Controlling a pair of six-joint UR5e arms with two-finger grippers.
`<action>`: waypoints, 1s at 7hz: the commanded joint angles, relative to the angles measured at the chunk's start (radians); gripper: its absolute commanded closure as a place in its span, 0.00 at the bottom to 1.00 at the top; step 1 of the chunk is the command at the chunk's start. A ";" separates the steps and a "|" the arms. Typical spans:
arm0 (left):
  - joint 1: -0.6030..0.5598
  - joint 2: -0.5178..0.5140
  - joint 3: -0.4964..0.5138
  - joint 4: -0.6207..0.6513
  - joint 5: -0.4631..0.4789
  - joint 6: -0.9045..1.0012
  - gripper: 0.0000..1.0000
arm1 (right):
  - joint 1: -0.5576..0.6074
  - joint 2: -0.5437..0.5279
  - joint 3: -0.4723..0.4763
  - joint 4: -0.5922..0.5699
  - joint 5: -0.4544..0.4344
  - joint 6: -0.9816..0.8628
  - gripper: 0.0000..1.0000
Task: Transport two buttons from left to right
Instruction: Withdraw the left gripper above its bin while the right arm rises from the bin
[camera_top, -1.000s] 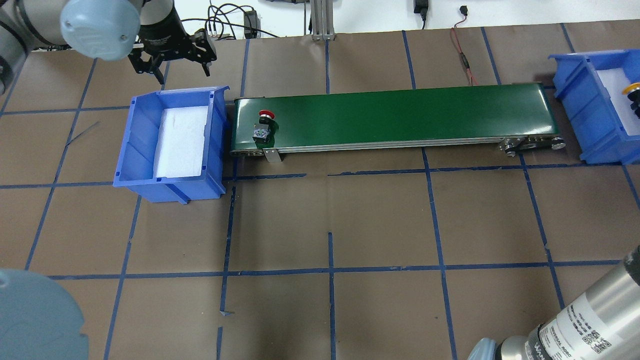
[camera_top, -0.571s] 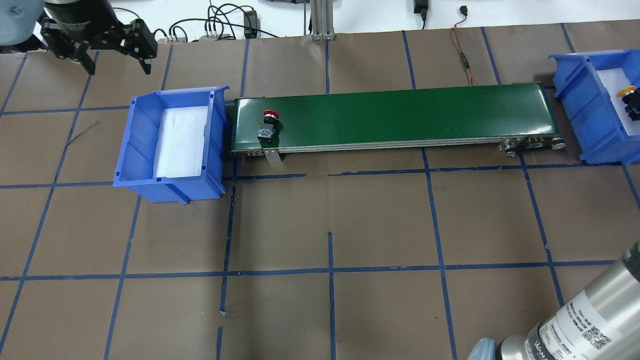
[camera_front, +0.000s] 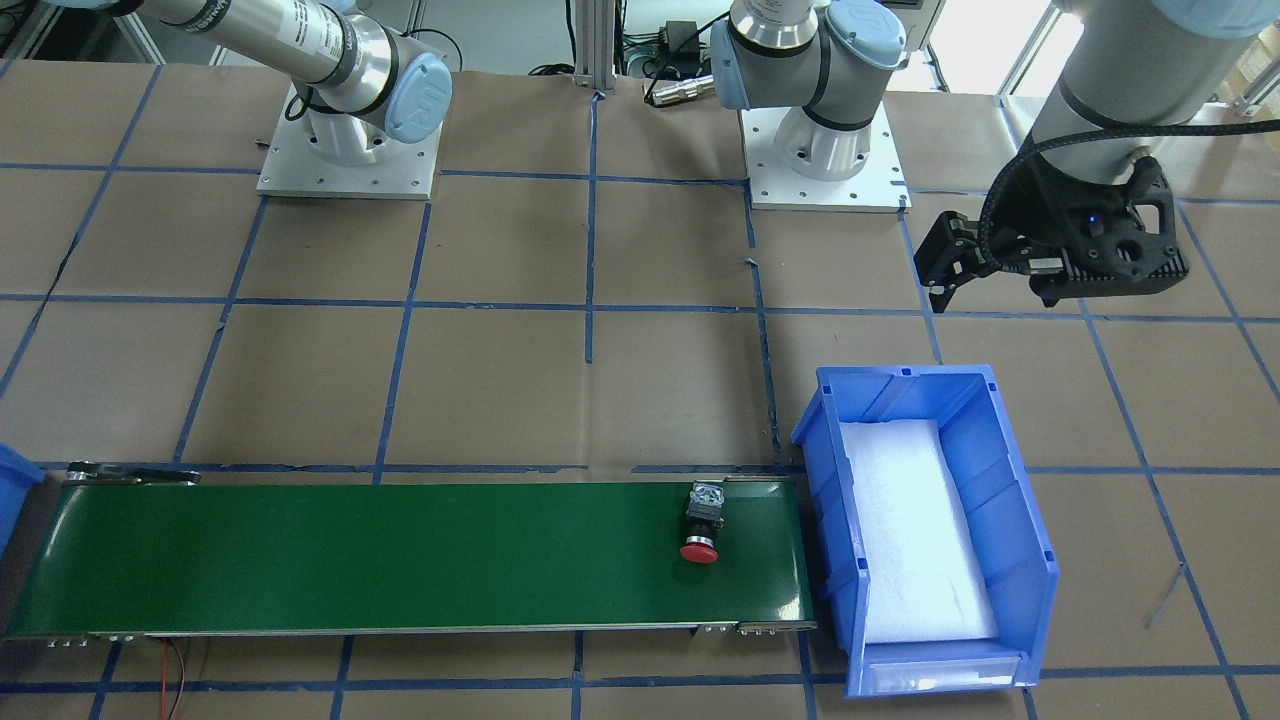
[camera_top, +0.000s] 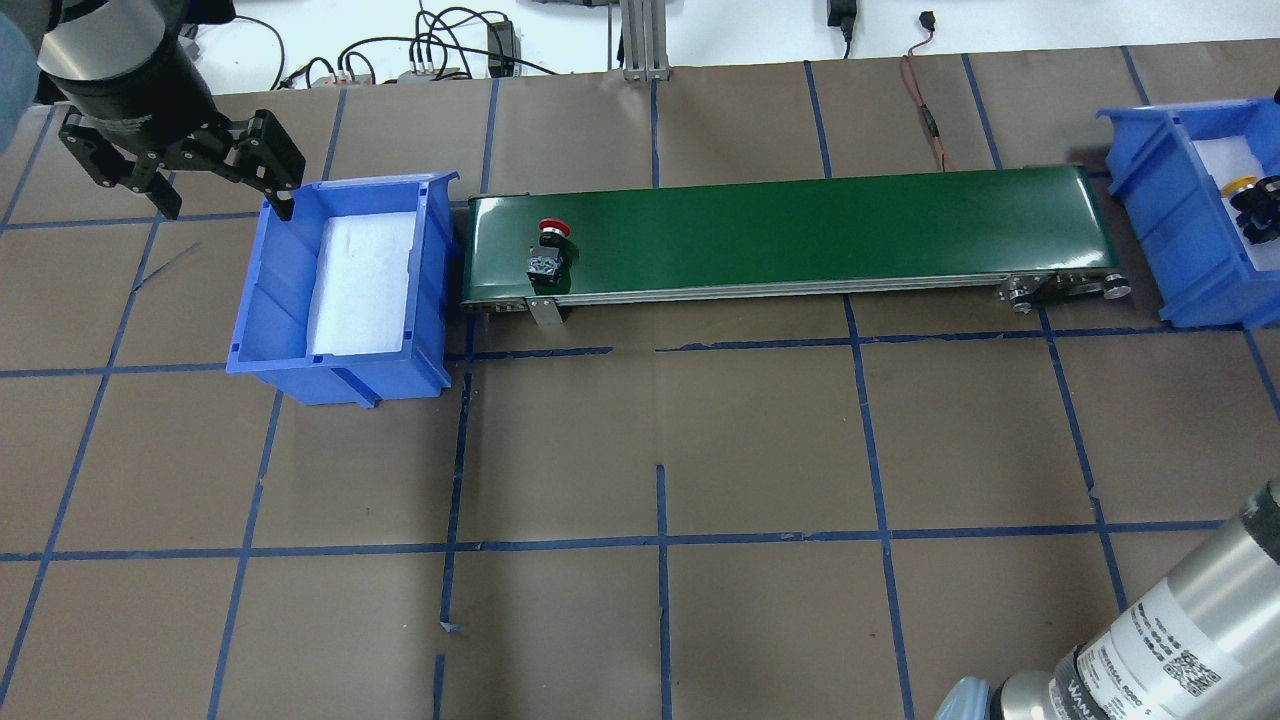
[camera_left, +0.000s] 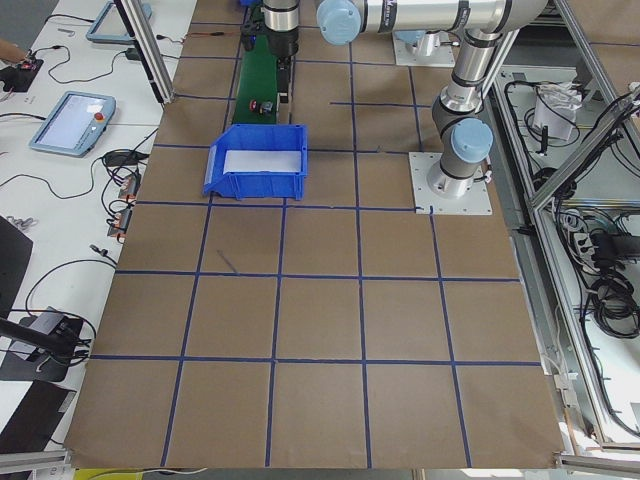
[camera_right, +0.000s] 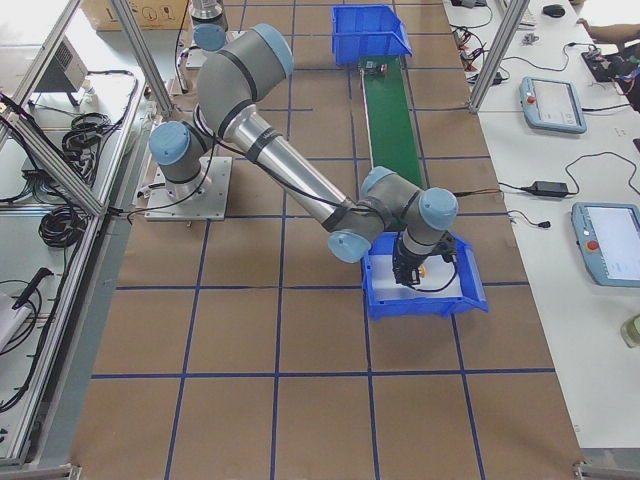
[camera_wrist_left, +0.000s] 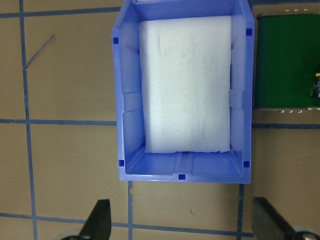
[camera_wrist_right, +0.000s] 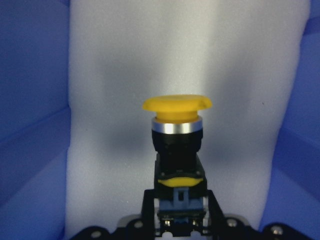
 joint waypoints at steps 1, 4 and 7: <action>0.008 -0.021 -0.028 0.004 -0.005 0.020 0.00 | 0.001 0.004 -0.001 -0.003 0.001 -0.001 0.56; 0.002 -0.044 -0.036 0.018 -0.041 0.008 0.00 | 0.001 0.006 -0.003 -0.007 0.001 -0.003 0.54; 0.002 -0.045 -0.011 0.039 -0.119 0.025 0.00 | -0.001 -0.010 -0.056 0.011 0.047 -0.015 0.54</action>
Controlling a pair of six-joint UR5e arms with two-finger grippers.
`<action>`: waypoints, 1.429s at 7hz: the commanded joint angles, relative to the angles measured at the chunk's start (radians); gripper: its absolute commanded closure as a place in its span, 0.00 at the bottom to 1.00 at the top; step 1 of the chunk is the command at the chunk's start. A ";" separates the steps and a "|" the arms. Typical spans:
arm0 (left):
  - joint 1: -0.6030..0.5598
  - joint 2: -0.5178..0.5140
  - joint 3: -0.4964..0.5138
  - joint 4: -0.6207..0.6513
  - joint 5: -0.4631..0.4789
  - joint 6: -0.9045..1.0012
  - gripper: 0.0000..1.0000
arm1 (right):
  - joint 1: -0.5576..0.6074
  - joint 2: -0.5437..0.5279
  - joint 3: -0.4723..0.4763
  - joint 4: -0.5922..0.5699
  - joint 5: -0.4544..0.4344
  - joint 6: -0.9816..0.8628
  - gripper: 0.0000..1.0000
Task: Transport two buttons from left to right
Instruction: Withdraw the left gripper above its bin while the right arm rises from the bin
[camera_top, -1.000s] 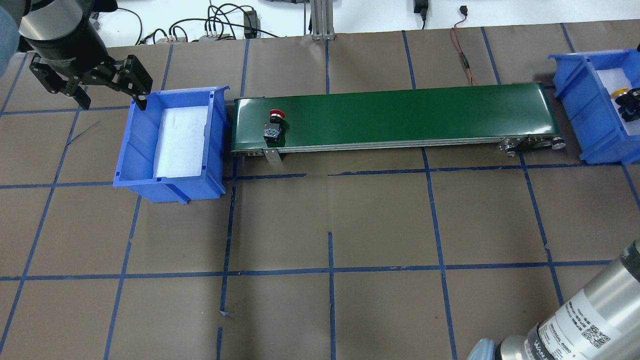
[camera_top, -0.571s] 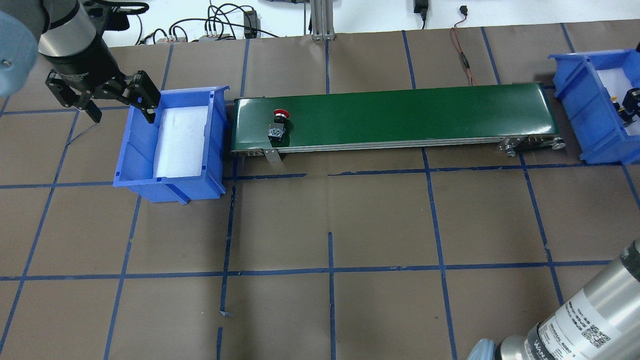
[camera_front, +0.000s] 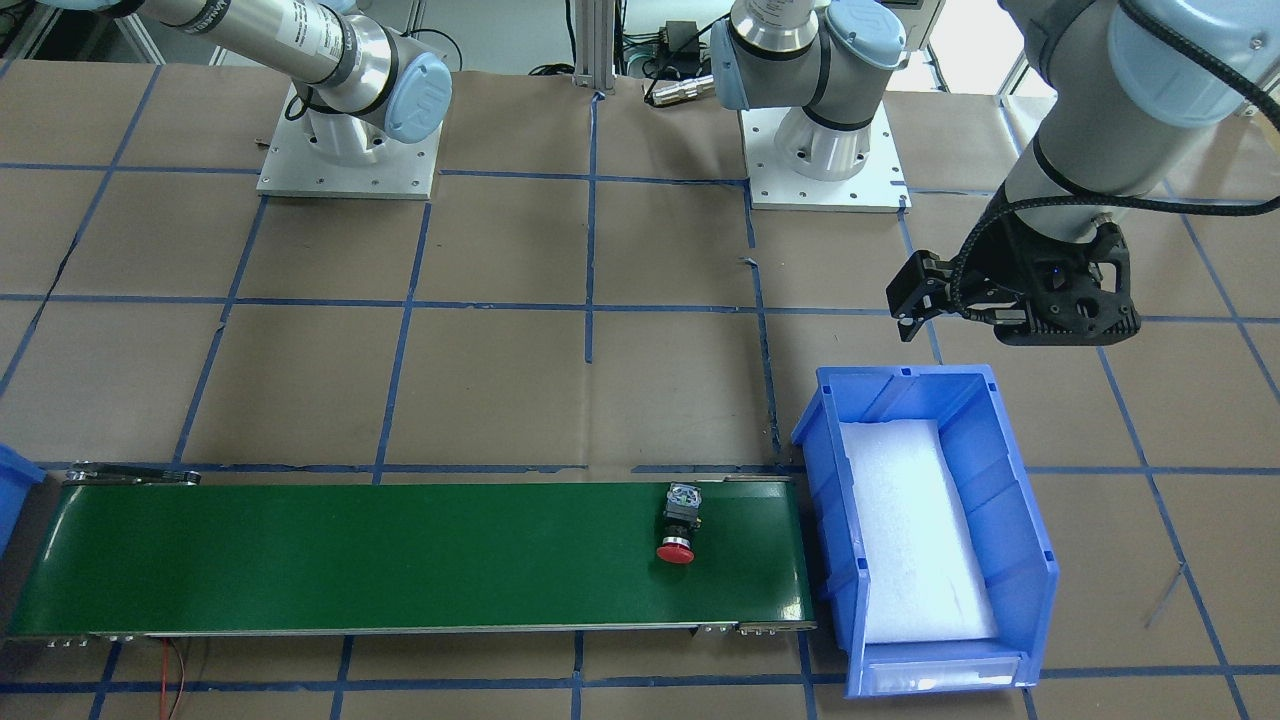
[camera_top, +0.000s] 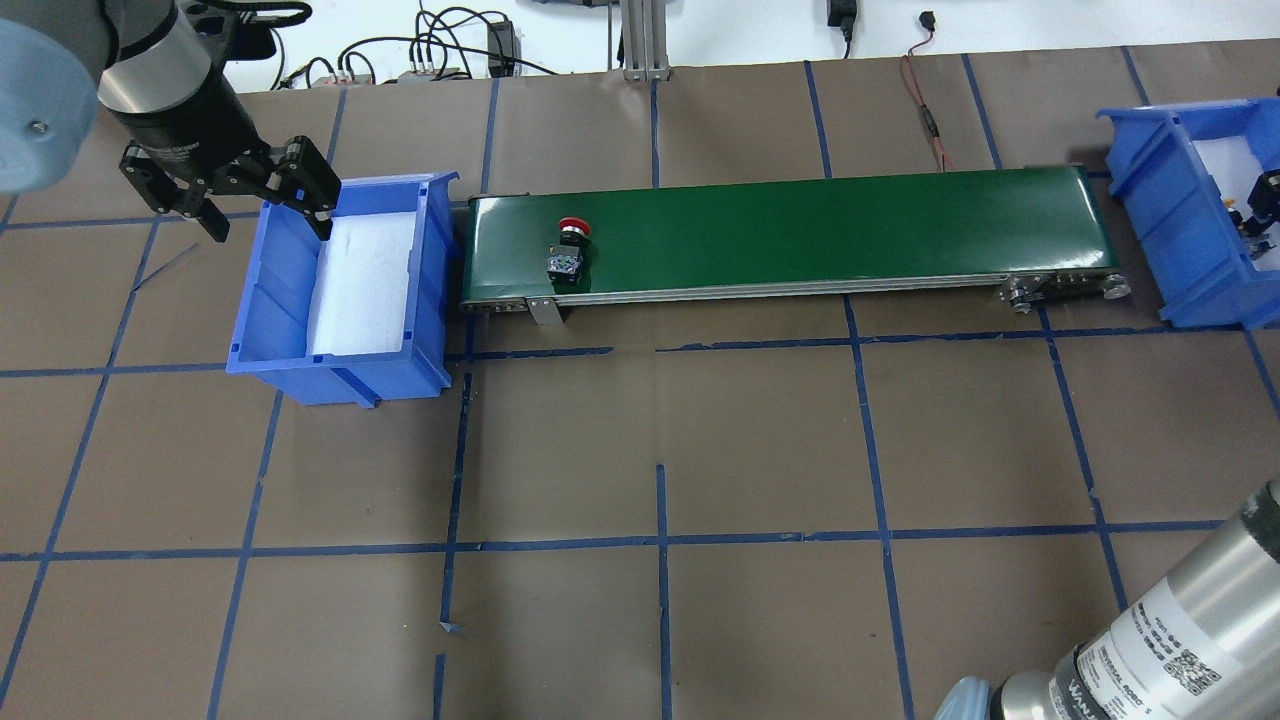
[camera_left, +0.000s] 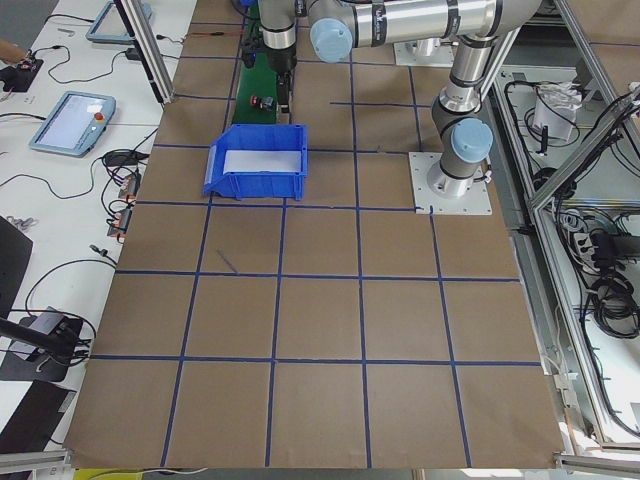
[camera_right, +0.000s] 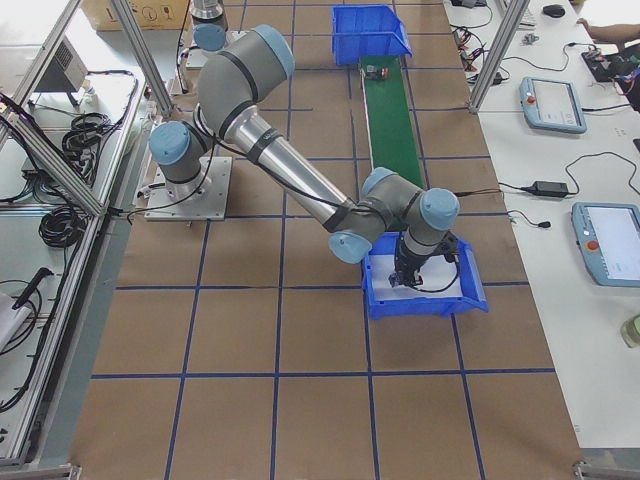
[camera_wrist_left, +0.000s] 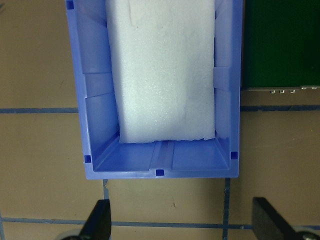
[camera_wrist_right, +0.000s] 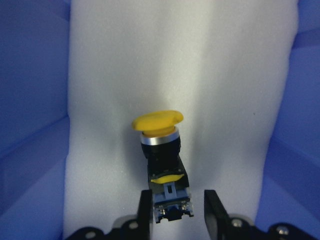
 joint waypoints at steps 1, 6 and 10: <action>0.000 0.001 0.008 0.004 -0.041 0.010 0.00 | 0.003 -0.017 -0.076 0.061 0.029 -0.018 0.43; 0.000 0.003 -0.002 0.004 -0.030 0.010 0.00 | 0.183 -0.157 -0.153 0.251 0.097 0.030 0.00; 0.000 0.001 -0.004 0.004 -0.036 0.010 0.00 | 0.381 -0.220 -0.148 0.284 0.089 0.291 0.00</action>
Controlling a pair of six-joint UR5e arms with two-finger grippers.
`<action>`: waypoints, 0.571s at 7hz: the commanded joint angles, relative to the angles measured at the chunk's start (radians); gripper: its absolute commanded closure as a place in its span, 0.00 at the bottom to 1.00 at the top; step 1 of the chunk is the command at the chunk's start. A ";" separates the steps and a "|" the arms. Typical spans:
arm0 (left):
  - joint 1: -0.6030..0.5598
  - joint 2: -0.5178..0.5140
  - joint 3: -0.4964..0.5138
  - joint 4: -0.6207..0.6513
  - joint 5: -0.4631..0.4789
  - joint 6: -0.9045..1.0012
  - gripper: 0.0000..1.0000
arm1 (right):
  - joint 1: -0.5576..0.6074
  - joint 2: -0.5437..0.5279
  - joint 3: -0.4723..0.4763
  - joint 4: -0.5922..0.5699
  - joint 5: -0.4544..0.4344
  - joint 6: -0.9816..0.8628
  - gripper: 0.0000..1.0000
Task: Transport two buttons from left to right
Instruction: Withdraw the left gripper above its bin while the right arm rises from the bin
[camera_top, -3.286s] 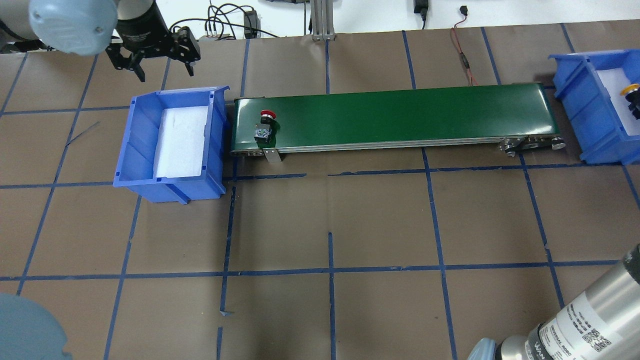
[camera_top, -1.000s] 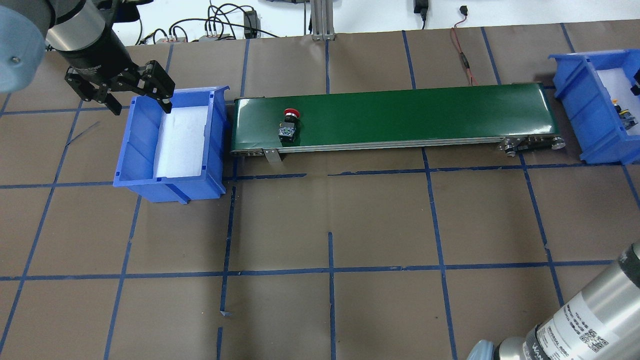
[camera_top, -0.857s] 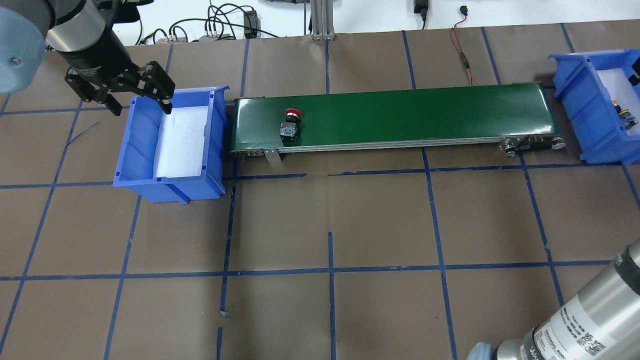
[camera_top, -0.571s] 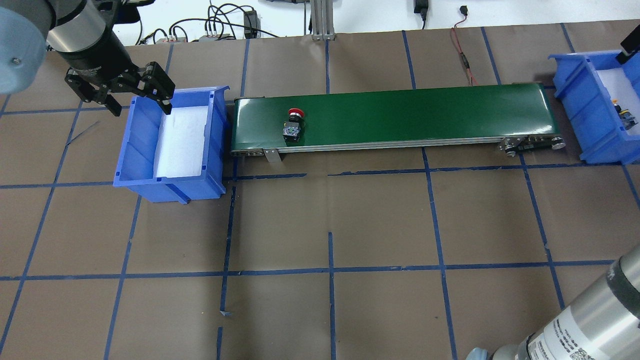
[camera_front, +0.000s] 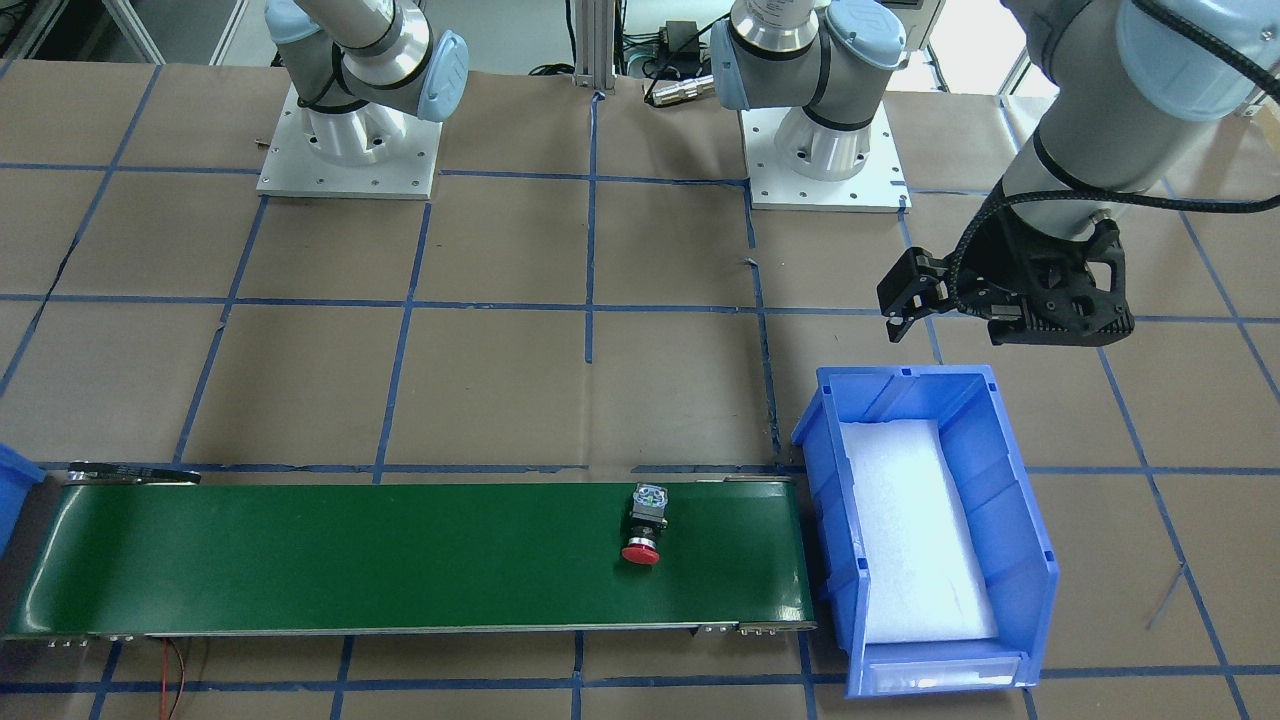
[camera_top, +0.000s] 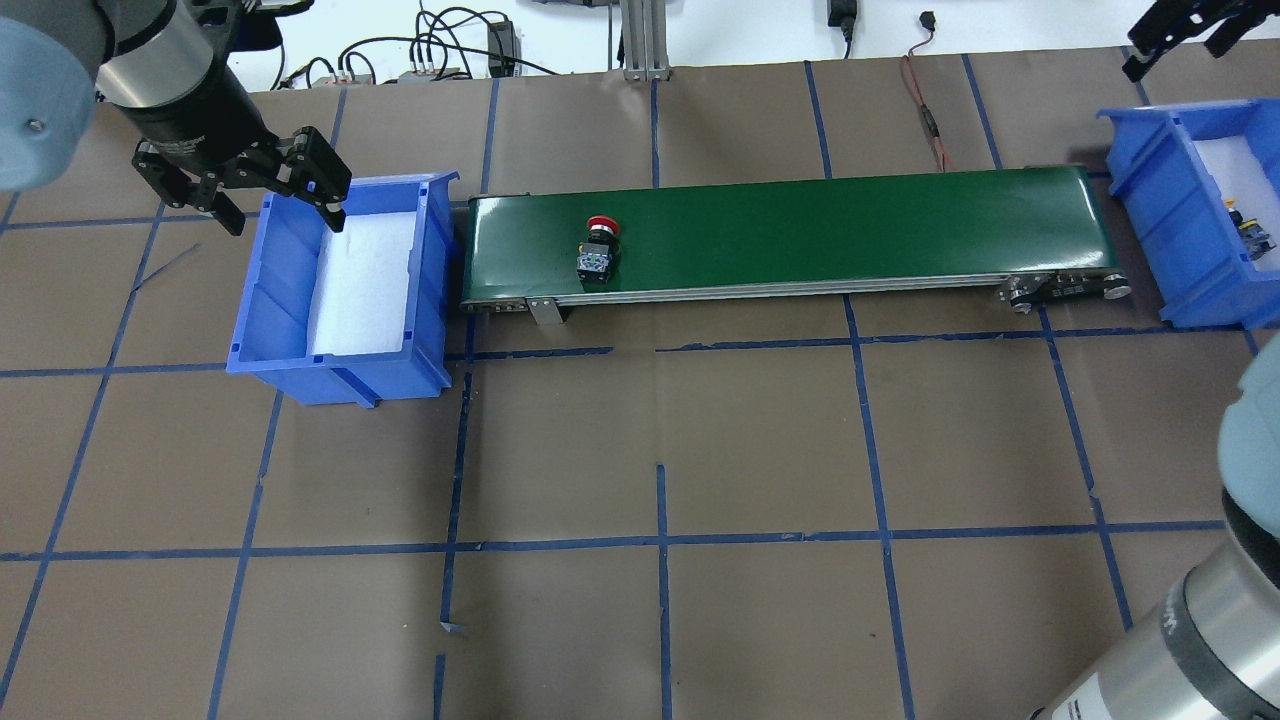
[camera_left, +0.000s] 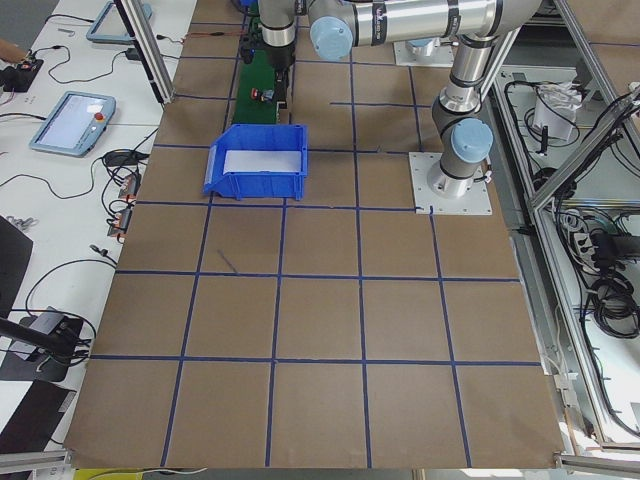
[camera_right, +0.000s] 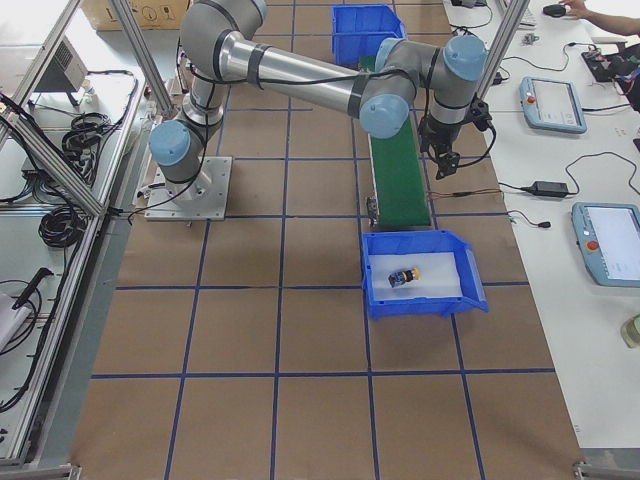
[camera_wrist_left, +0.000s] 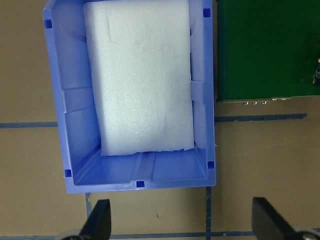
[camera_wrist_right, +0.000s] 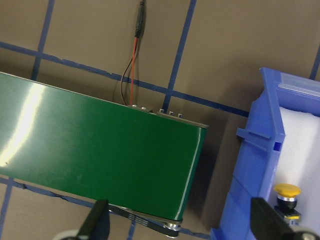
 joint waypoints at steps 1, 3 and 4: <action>0.000 -0.002 -0.004 0.000 -0.003 0.000 0.00 | 0.134 -0.028 0.007 0.012 -0.010 0.182 0.00; 0.000 0.000 -0.007 0.000 0.001 0.000 0.00 | 0.220 -0.031 0.013 0.012 -0.010 0.325 0.00; 0.000 0.000 -0.007 0.000 0.000 0.000 0.00 | 0.252 -0.028 0.013 0.004 -0.010 0.415 0.00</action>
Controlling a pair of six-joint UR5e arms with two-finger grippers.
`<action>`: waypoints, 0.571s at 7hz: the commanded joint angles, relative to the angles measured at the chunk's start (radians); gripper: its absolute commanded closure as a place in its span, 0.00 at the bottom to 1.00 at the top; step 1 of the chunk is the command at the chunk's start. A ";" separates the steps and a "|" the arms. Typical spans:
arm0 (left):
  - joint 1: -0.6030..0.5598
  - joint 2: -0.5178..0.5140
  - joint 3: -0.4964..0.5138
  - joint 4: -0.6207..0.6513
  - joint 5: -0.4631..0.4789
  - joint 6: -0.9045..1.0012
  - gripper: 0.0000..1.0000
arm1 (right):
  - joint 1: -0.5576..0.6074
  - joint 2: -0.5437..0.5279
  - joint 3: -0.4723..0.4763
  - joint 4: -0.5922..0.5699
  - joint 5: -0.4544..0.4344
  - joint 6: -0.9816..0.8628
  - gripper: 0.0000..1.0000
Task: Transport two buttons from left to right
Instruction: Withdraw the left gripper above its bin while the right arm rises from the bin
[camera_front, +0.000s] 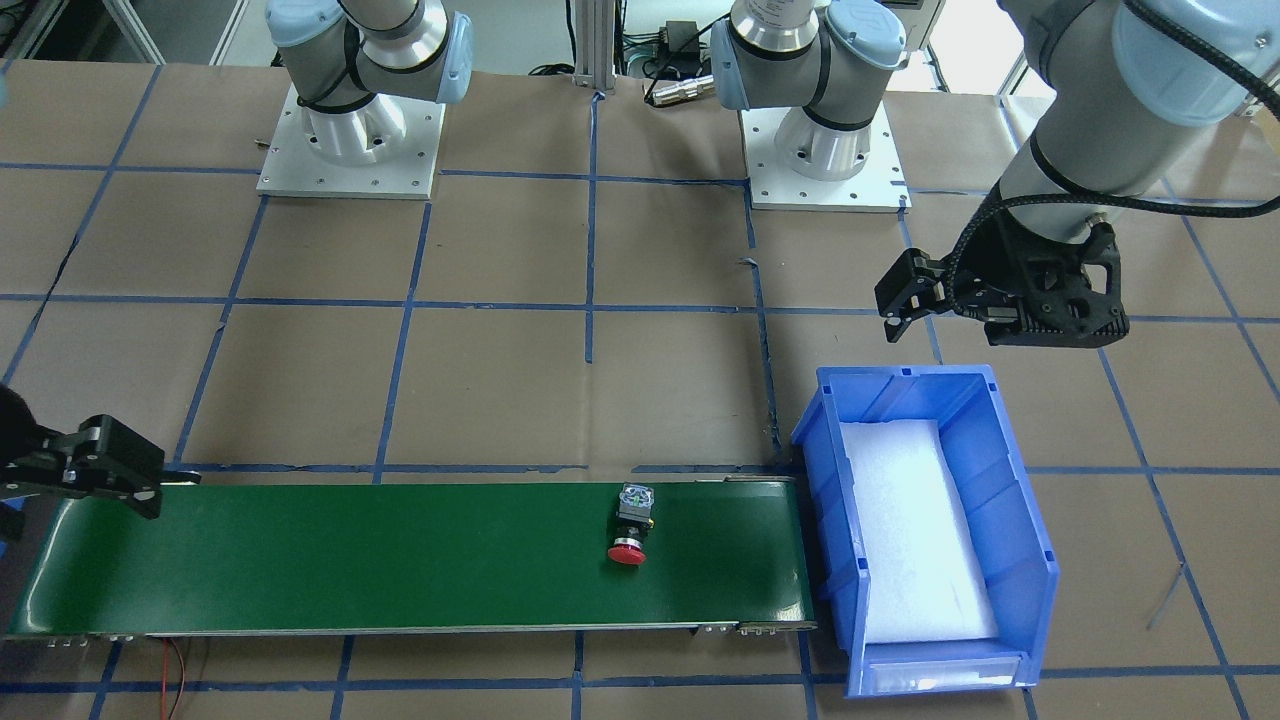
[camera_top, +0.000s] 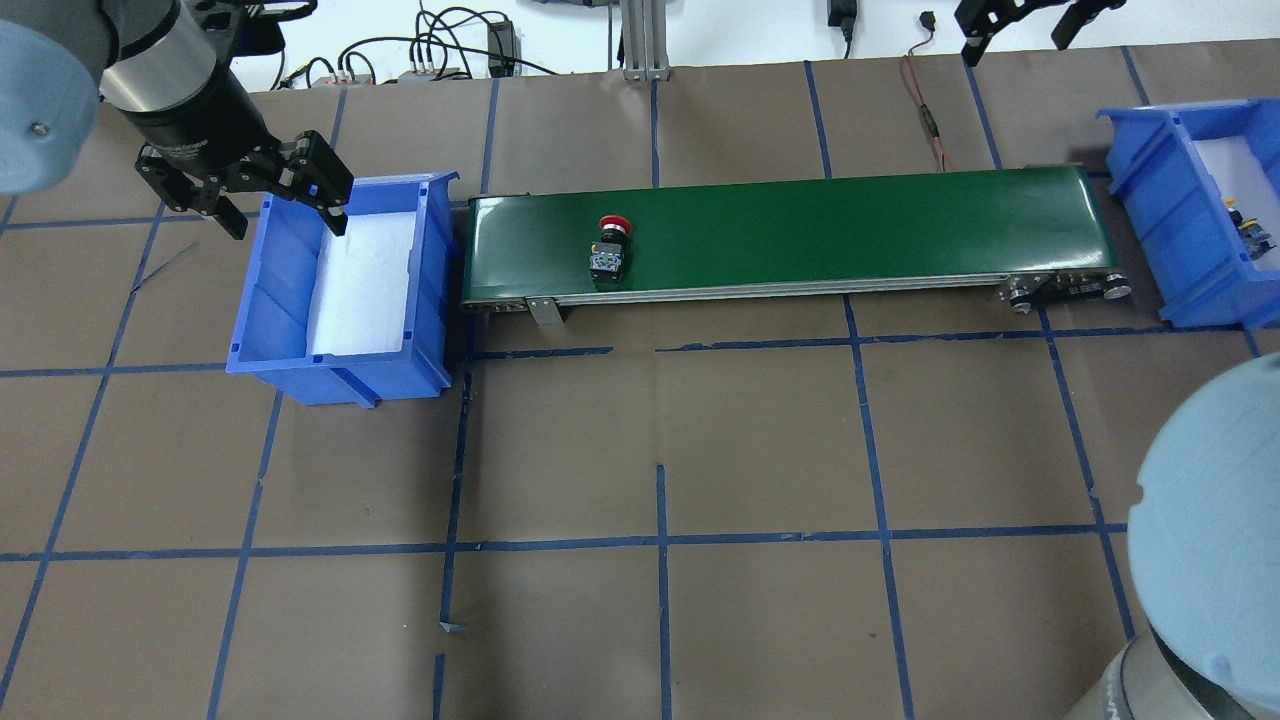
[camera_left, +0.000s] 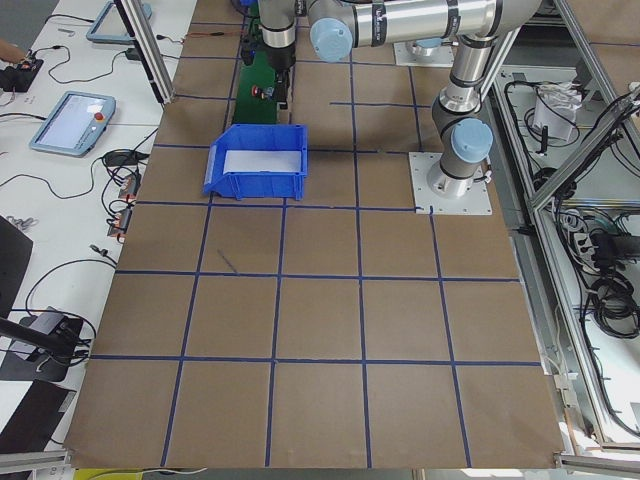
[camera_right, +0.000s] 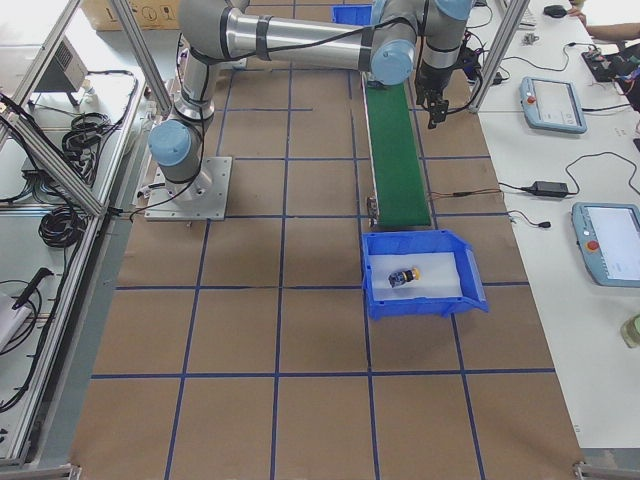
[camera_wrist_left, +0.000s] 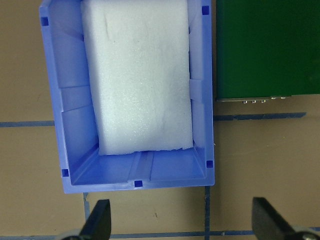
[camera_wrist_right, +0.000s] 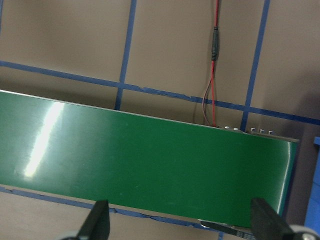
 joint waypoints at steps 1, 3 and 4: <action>0.000 0.002 -0.001 0.000 0.000 0.000 0.00 | 0.062 0.010 0.001 -0.009 0.001 0.172 0.00; 0.000 0.002 -0.004 -0.003 0.005 0.000 0.00 | 0.057 0.024 0.006 -0.017 0.021 0.159 0.00; 0.000 0.002 -0.004 -0.002 0.005 0.000 0.00 | 0.059 0.020 0.007 -0.015 0.006 0.157 0.00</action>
